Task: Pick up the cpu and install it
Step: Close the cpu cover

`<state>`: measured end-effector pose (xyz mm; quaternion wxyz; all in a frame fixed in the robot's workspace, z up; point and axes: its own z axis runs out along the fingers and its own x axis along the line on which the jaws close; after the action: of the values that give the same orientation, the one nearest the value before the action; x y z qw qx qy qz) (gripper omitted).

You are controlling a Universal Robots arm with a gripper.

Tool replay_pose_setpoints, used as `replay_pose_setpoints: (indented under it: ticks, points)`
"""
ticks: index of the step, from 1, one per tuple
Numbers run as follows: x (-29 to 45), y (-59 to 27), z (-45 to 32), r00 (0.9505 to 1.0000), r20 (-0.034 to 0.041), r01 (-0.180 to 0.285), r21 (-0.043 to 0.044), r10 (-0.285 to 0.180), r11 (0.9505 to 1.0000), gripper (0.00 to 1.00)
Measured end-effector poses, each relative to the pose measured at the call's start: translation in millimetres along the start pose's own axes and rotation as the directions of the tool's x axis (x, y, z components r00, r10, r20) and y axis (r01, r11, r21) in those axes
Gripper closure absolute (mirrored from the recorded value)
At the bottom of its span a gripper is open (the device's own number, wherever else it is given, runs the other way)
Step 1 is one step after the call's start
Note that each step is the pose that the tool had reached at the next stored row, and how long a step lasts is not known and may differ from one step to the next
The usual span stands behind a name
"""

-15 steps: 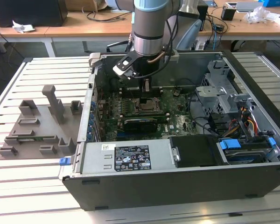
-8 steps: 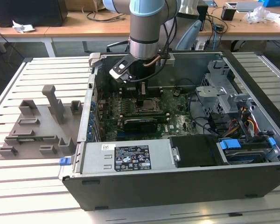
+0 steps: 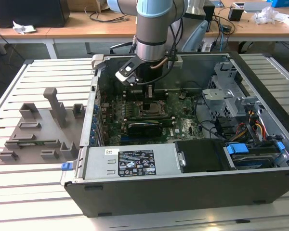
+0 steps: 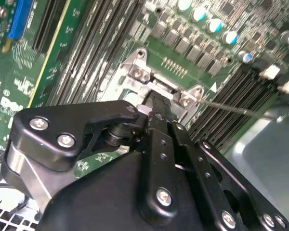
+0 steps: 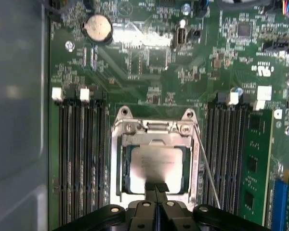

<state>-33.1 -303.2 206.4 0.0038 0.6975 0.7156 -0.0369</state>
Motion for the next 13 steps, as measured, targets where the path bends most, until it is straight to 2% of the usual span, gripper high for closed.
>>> replay_pose_setpoints:
  ticks: [4, 8, 10, 12, 13]
  points:
    - [-0.6, 11.3, -5.1, 1.0000, -0.0005, 0.000, 0.0040, 0.000, 1.0000, 0.89]
    - [-1.1, 16.0, -11.6, 1.0000, -0.0006, 0.000, 0.0054, 0.000, 1.0000, 0.89]
    - [-1.7, 16.0, -22.3, 1.0000, -0.0006, 0.000, 0.0056, 0.000, 1.0000, 0.89]
    - [-2.1, 15.7, -28.6, 1.0000, -0.0007, 0.000, 0.0055, 0.000, 1.0000, 0.89]
    - [-2.4, 15.5, -34.5, 1.0000, -0.0007, 0.000, 0.0055, 0.000, 1.0000, 0.89]
